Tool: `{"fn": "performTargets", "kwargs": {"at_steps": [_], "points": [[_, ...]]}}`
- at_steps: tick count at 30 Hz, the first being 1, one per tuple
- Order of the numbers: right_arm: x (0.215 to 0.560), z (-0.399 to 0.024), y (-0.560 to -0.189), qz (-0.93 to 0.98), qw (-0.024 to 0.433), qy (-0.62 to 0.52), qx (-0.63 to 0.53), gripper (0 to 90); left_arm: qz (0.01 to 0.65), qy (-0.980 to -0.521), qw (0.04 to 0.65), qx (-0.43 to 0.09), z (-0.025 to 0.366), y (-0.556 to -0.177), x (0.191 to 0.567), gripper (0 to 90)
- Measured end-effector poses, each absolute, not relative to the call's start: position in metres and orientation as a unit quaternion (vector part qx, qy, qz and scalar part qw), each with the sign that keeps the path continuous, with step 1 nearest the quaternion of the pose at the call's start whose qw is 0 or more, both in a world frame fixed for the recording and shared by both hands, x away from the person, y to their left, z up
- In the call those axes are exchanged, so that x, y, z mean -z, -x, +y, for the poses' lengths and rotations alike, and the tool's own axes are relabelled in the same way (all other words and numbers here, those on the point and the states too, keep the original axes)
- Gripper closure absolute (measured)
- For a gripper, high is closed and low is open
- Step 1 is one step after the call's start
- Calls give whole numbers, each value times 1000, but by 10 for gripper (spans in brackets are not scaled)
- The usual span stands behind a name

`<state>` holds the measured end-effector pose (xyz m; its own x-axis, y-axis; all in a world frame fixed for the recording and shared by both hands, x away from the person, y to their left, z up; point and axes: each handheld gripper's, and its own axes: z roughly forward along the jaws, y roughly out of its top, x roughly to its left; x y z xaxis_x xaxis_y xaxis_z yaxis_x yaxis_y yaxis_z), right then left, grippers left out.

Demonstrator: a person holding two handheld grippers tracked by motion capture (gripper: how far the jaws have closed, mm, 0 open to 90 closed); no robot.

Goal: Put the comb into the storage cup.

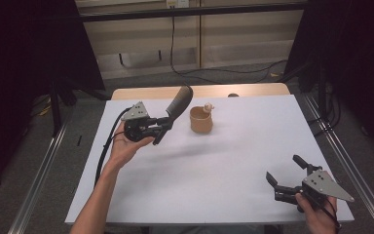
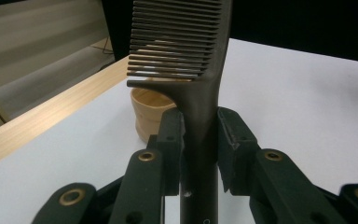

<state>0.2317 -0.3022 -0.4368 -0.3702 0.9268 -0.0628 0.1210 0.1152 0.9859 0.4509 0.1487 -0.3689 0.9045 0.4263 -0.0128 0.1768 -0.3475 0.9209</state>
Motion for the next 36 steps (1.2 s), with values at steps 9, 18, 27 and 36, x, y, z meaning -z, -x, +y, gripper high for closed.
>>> {"fn": "performTargets", "kwargs": {"at_steps": [9, 18, 27, 36], "points": [[437, -303, -232, 640, 384, -411, -523, 0, 191, -800, 551, -142, 138, -453, 367, 727], [437, -303, -231, 639, 384, -410, -525, 0, 200, -777, 575, -156, 122, -457, 364, 727], [436, -303, -231, 638, 384, -410, -526, 0, 200, -772, 584, -155, 104, -458, 359, 727], [436, -303, -230, 638, 384, -409, -527, 0, 209, -755, 600, -164, 93, -463, 358, 727]]}}
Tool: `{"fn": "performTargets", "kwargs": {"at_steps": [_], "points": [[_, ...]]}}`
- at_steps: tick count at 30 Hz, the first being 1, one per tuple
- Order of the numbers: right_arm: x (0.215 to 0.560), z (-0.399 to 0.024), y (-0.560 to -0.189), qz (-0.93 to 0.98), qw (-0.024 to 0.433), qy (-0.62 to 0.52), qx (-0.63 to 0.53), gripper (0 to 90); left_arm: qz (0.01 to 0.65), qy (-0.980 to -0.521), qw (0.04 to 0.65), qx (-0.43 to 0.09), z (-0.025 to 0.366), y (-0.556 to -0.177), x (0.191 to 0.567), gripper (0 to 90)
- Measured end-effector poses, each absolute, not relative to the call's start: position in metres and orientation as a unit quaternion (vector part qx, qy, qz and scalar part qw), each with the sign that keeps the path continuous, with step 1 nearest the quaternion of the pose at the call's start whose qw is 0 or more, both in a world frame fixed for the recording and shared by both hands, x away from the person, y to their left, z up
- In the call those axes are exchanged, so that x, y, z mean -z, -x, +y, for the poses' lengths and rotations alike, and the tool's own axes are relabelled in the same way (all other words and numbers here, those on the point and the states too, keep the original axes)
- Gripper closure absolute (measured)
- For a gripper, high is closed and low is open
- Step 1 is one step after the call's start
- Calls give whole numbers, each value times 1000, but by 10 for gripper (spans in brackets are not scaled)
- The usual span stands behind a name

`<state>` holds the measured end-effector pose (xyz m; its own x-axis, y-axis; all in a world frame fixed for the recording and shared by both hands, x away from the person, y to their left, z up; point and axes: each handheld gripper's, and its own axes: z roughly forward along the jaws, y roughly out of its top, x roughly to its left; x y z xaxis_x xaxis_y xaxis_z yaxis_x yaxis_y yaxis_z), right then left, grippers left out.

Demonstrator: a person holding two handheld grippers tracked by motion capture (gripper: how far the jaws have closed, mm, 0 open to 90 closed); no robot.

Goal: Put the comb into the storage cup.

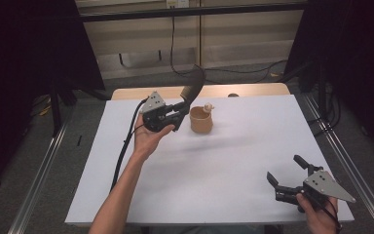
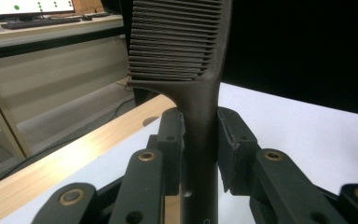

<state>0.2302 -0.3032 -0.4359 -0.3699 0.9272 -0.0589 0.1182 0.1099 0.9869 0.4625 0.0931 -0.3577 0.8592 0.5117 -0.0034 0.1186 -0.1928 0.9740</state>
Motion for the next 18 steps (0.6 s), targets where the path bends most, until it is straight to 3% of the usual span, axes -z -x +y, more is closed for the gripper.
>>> {"fn": "performTargets", "kwargs": {"at_steps": [18], "points": [[436, -303, -230, 638, 386, -409, -526, 0, 211, -735, 619, -181, 67, -477, 355, 727]]}}
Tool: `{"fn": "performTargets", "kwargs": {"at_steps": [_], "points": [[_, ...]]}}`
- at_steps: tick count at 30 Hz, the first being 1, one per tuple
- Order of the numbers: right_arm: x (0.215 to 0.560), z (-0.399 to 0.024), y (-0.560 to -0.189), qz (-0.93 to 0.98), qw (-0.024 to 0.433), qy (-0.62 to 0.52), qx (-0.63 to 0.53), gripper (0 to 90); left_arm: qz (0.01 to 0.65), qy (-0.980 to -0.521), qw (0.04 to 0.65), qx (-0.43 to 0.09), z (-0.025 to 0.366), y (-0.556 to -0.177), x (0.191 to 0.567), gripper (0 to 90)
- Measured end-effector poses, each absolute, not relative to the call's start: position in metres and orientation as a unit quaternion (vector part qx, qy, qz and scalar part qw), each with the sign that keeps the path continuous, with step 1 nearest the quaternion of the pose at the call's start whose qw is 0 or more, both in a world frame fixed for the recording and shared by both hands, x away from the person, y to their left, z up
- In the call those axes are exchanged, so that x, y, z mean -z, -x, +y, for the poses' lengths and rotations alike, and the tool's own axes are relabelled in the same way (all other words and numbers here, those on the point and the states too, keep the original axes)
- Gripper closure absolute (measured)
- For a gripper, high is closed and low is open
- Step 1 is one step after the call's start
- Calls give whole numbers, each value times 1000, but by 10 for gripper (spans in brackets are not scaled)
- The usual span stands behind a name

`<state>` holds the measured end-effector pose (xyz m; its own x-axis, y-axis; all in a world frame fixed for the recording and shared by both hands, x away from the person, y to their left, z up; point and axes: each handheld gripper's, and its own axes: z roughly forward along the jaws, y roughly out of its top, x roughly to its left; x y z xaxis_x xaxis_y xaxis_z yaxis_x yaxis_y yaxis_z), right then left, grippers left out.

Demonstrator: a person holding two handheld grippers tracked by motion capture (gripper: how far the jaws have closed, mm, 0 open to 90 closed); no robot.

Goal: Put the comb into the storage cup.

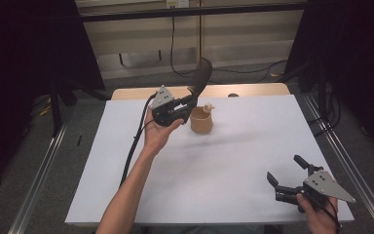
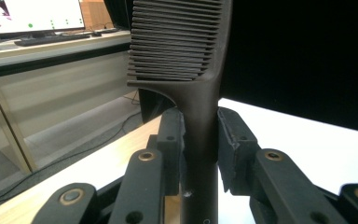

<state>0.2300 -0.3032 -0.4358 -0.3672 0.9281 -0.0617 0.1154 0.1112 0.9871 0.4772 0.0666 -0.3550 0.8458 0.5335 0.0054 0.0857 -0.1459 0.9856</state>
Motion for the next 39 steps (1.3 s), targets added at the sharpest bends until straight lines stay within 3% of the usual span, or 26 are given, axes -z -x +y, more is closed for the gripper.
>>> {"fn": "performTargets", "kwargs": {"at_steps": [30, 39], "points": [[436, -304, -229, 636, 382, -409, -530, 0, 227, -706, 636, -215, 33, -502, 355, 726], [435, -304, -228, 636, 381, -408, -532, 0, 243, -710, 626, -213, 26, -515, 370, 726]]}}
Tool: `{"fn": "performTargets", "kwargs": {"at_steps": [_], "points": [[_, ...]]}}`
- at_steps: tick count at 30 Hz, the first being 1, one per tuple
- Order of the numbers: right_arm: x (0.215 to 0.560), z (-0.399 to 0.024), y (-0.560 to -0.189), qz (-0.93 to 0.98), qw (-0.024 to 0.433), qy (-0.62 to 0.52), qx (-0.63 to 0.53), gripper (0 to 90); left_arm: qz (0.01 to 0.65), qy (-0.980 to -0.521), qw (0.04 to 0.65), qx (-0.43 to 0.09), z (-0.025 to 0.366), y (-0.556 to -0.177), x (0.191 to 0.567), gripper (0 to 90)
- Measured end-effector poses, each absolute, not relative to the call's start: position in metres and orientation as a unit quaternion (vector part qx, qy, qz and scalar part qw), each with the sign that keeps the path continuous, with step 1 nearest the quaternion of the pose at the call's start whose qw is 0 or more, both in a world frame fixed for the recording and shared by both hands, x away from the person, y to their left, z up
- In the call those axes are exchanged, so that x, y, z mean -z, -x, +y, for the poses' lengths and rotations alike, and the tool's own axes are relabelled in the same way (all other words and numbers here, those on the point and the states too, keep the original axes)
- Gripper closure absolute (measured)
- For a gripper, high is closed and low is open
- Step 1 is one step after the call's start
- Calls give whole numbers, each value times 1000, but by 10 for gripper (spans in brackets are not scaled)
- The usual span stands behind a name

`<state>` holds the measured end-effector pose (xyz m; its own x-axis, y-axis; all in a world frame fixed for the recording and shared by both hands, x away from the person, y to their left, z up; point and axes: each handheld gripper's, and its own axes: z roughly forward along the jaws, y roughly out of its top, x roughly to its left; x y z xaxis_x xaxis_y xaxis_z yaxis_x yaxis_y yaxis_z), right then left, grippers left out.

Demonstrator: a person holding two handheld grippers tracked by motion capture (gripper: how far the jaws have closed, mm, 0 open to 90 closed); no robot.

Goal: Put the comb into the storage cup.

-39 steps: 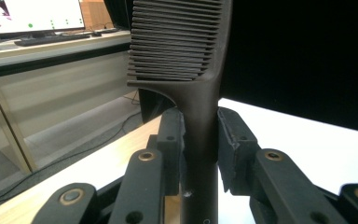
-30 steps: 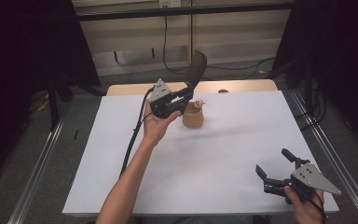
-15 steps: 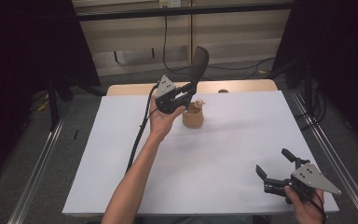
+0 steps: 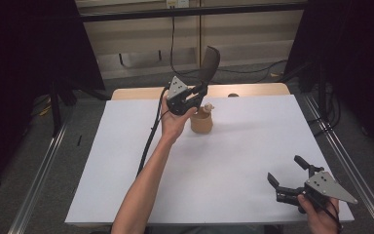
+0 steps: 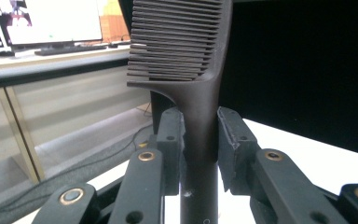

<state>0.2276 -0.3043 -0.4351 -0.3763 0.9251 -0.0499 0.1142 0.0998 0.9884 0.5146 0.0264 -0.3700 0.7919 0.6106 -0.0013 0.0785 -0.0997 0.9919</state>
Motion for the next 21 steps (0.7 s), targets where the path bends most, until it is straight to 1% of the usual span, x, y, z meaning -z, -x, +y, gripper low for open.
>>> {"fn": "performTargets", "kwargs": {"at_steps": [3, 7, 10, 14, 21], "points": [[435, -305, -228, 637, 380, -407, -533, 0, 256, -713, 615, -220, 24, -519, 378, 726], [435, -305, -228, 636, 380, -407, -534, 0, 265, -711, 617, -208, 22, -523, 385, 727], [435, -305, -228, 637, 380, -406, -534, 0, 261, -714, 618, -199, 20, -522, 387, 726], [435, -305, -228, 636, 380, -407, -535, 0, 255, -718, 613, -211, 18, -520, 388, 726], [435, -305, -228, 636, 380, -407, -535, 0, 239, -724, 610, -216, 16, -518, 390, 726]]}}
